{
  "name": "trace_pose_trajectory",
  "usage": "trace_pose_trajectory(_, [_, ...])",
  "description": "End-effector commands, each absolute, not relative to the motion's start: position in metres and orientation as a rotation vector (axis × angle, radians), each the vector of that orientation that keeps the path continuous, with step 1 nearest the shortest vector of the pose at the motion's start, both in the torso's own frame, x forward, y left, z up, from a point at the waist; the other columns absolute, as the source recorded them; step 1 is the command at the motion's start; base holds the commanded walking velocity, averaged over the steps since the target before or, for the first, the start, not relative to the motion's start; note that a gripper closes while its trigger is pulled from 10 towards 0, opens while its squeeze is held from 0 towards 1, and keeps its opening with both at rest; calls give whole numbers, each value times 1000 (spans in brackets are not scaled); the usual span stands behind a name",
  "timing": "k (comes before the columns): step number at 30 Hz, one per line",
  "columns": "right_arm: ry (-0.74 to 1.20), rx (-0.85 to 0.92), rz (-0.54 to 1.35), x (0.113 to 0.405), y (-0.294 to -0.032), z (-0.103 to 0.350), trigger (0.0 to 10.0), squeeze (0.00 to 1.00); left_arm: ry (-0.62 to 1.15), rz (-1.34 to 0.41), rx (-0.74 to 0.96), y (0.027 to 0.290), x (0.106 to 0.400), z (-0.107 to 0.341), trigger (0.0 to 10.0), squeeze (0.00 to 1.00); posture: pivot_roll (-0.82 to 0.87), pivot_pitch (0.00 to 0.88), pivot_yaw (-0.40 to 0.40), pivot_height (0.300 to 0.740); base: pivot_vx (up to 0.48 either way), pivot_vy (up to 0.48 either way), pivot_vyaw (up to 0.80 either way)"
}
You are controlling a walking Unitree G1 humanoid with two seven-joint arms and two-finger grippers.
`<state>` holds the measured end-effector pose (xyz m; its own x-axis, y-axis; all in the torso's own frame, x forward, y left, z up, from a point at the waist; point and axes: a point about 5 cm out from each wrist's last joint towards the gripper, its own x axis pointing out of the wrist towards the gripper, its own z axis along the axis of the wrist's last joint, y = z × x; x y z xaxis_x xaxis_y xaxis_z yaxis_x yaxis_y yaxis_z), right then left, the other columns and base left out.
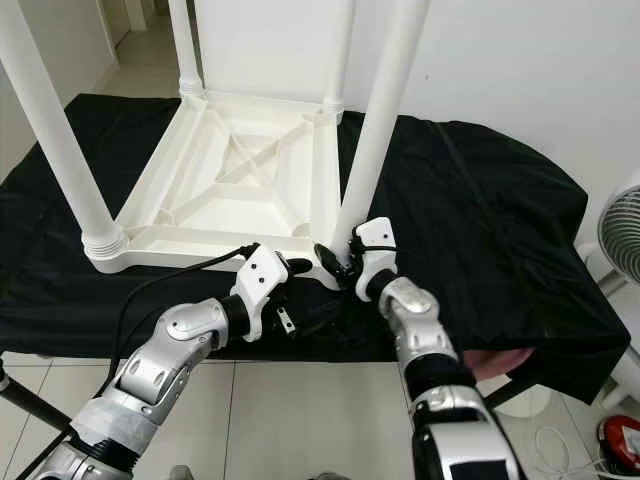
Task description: Building children table
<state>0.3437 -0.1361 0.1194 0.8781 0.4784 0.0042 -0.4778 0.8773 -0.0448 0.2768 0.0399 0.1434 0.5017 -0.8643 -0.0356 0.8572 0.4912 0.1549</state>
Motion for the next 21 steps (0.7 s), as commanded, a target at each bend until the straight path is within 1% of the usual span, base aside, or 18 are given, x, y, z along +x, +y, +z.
trace_pose_trajectory(1, [2, -21, 427, 341, -131, 117, 10000, 0, -46, -1030, 161, 39, 277, 144, 10000, 0, -42, 0, -80, 740, 0, 0, 0])
trace_pose_trajectory(2, [3, -20, 411, 340, -130, 117, 10000, 0, -46, -1030, 161, 39, 277, 144, 10000, 0, -42, 0, -80, 740, 0, 0, 0])
trace_pose_trajectory(4, [11, 0, 319, 339, -129, 117, 10000, 0, -47, -1028, 161, 39, 277, 144, 10000, 0, -41, 0, -81, 740, 0, 0, 0])
trace_pose_trajectory(6, [14, 5, 293, 339, -129, 117, 10000, 0, -48, -1028, 161, 39, 277, 144, 10000, 0, -41, 0, -81, 740, 0, 0, 0])
trace_pose_trajectory(7, [19, 20, 234, 338, -127, 116, 10000, 0, -48, -1028, 160, 39, 277, 144, 10000, 0, -43, 0, -81, 740, 0, 0, 0])
trace_pose_trajectory(8, [19, 20, 234, 338, -127, 116, 10000, 0, -48, -1028, 160, 39, 277, 144, 10000, 0, -43, 0, -81, 740, 0, 0, 0])
trace_pose_trajectory(11, [26, 29, 11, 331, -124, 113, 10000, 0, -49, -1029, 159, 38, 277, 145, 10000, 0, -41, 0, -83, 740, 0, 0, 0])
trace_pose_trajectory(12, [26, 36, -29, 329, -123, 113, 10000, 0, -50, -1030, 158, 37, 277, 145, 10000, 0, -41, 0, -83, 740, 0, 0, 0])
trace_pose_trajectory(13, [26, 36, -29, 329, -123, 113, 10000, 0, -50, -1030, 158, 37, 277, 145, 10000, 0, -41, 0, -83, 740, 0, 0, 0])
trace_pose_trajectory(16, [0, 76, -21, 323, -111, 122, 10000, 0, -50, -1029, 157, 37, 277, 145, 10000, 0, -46, 0, -81, 740, 0, 0, 0])
trace_pose_trajectory(21, [-12, 70, -13, 321, -112, 126, 10000, 0, -50, -1031, 156, 36, 277, 145, 10000, 0, -46, 0, -83, 740, 0, 0, 0])
